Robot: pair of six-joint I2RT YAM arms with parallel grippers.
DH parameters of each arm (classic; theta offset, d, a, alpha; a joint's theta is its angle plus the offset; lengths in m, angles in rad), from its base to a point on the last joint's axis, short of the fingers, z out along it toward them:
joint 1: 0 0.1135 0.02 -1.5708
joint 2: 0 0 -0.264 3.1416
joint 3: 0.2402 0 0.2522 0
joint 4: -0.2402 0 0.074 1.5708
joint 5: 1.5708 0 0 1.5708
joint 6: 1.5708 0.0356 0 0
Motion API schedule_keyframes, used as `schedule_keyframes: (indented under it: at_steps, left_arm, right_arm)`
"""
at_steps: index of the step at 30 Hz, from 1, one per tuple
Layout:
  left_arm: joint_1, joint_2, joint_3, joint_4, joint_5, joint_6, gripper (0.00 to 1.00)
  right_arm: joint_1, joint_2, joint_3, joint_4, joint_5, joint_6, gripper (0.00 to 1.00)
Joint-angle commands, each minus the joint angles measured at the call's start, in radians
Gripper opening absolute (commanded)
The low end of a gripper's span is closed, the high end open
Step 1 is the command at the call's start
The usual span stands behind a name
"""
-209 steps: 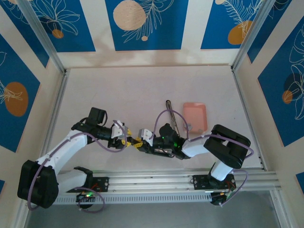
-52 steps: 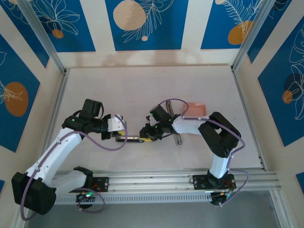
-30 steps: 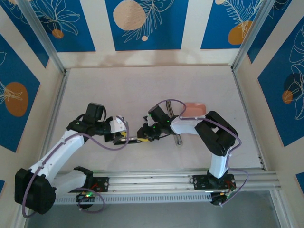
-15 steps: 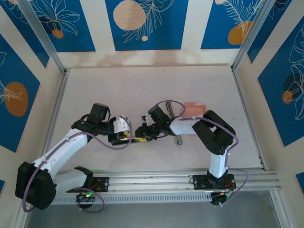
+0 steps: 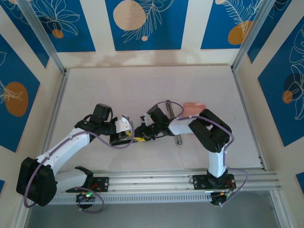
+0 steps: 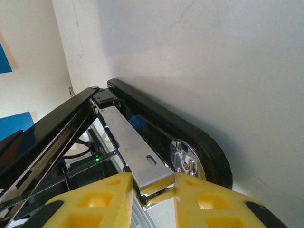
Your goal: Load the staples into the stapler
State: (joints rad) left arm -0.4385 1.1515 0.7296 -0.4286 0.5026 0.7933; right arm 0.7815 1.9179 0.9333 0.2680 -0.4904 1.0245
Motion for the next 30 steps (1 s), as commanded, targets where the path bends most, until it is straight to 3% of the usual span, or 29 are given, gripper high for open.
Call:
schedule_keyframes:
  at_steps: [1, 15, 30]
  left_arm:
    - [-0.02, 0.015, -0.001, 0.094, 0.034, -0.023, 0.18]
    - [-0.033, 0.062, -0.007, 0.086, -0.013, -0.022, 0.17]
    - [-0.052, 0.12, 0.019, 0.029, -0.054, -0.001, 0.17]
  right_arm:
    - [0.004, 0.023, -0.006, 0.025, -0.046, 0.018, 0.28]
    - [-0.019, 0.014, -0.032, 0.057, -0.051, 0.036, 0.3]
    - [-0.061, -0.078, -0.097, 0.062, -0.04, 0.021, 0.41]
